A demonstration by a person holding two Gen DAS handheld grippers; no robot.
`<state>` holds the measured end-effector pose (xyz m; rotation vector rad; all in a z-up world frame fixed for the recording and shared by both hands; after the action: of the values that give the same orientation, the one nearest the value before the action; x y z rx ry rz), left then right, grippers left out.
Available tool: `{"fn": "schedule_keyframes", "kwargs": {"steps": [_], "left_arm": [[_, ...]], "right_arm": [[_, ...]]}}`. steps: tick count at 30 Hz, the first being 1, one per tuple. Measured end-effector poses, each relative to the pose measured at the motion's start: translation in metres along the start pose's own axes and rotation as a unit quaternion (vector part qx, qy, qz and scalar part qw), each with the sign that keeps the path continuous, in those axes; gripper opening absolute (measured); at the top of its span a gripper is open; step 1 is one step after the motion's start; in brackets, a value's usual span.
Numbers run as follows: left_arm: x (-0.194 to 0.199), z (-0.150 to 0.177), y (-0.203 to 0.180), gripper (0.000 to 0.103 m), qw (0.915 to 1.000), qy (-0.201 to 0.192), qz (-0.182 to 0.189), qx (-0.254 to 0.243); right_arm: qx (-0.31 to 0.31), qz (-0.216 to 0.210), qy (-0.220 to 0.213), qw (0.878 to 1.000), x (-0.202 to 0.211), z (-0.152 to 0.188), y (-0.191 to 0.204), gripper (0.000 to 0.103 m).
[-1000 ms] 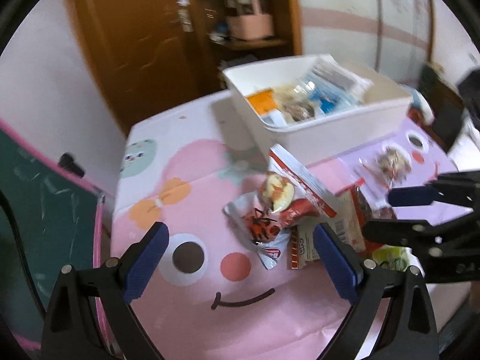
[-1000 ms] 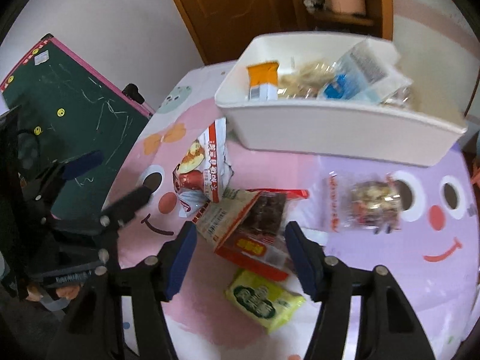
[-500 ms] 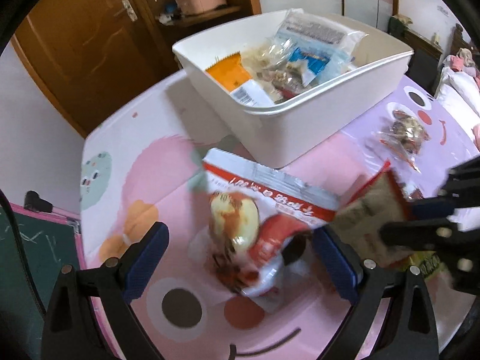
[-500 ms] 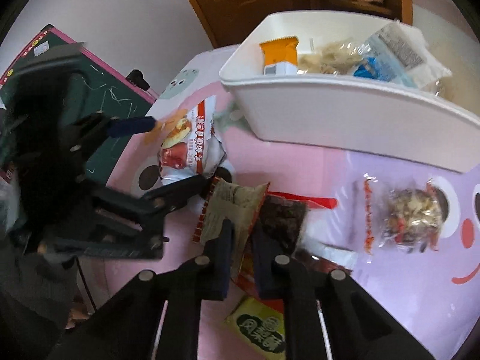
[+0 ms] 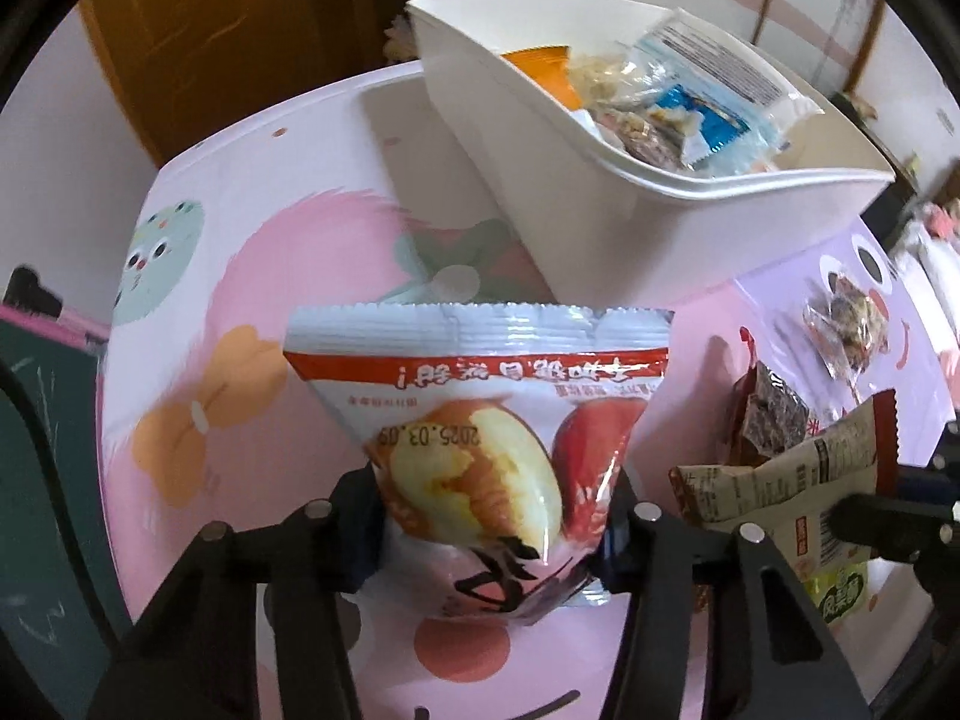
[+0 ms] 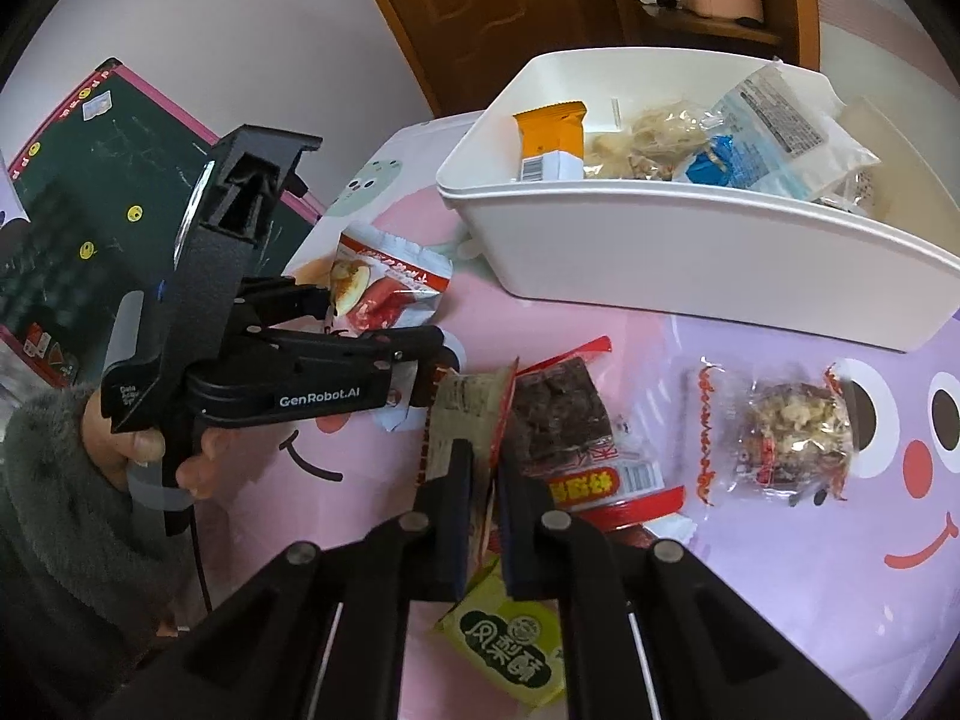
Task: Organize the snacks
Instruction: 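Grasp the white-and-red date bag with the left gripper while the right grasps the beige packet, then carry both snacks over the basket and release them inside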
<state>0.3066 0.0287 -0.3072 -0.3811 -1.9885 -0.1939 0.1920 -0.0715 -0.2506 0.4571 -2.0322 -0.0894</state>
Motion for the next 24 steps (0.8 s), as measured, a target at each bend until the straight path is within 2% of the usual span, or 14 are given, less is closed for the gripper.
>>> {"fn": "schedule_keyframes", "kwargs": {"steps": [8, 12, 17, 24], "left_arm": [[0.043, 0.025, 0.001, 0.048, 0.9966, -0.025, -0.005, 0.079], [0.074, 0.046, -0.014, 0.048, 0.9931, -0.039, 0.003, 0.111], [0.102, 0.062, -0.034, 0.048, 0.9905, -0.053, 0.024, 0.125], [0.136, 0.063, -0.063, 0.048, 0.992, -0.07, 0.017, 0.103]], "right_arm": [[0.009, 0.003, -0.013, 1.0, 0.008, -0.003, 0.006, 0.006], [0.02, 0.005, -0.032, 0.999, 0.028, -0.005, 0.016, 0.006], [0.028, 0.009, -0.052, 0.998, 0.049, -0.004, 0.024, 0.006], [0.032, 0.025, -0.094, 0.995, 0.092, -0.005, 0.027, 0.006]]}}
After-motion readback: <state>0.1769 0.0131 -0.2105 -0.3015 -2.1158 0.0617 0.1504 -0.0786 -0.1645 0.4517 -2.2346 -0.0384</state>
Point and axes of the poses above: each gripper's, at about its wrist camera, not at the fingertips, and x roughly against the way its jaws point, y to its left, z to its underside, the point moved 9 cm from there along -x, roughly the way its jaws point, and after that the axes turned 1 degree about x, right-handed, at the moved point
